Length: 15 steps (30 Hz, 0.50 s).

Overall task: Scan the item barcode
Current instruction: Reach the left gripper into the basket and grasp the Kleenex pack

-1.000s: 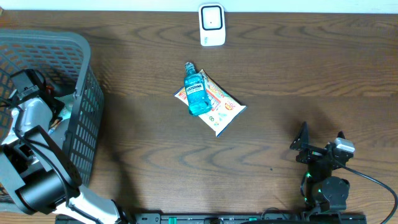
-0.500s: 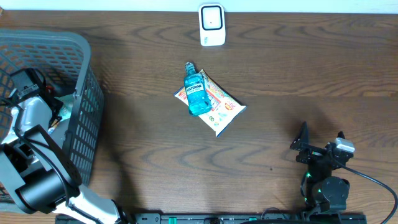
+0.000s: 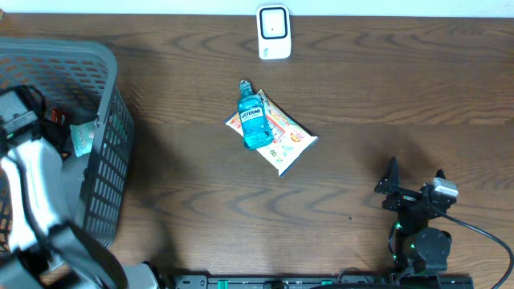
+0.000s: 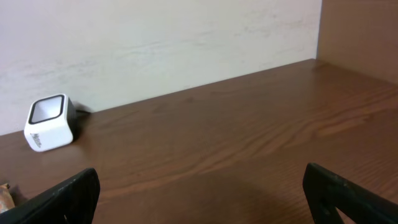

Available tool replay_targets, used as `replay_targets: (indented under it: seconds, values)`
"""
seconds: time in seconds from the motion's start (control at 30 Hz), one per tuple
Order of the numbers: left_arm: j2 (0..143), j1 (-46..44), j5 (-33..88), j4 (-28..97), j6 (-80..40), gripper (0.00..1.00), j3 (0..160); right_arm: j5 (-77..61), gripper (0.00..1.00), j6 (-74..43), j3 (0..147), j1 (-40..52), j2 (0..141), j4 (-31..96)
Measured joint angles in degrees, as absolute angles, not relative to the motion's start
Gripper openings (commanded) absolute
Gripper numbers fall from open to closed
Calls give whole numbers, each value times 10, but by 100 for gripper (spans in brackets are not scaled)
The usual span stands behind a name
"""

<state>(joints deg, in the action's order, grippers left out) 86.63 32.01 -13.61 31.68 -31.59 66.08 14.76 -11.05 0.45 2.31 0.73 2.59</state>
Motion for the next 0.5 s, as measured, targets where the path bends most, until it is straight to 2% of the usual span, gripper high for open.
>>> replay_targets:
  seconds: [0.2, 0.37, 0.5]
  values:
    - [721, 321, -99, 326, -359, 7, 661, 148, 99, -110, 4, 23, 7, 26]
    - [608, 317, 33, 295, -411, 7, 661, 148, 99, -110, 4, 23, 7, 26]
    - [538, 273, 140, 255, -451, 7, 661, 148, 99, -110, 4, 23, 7, 26]
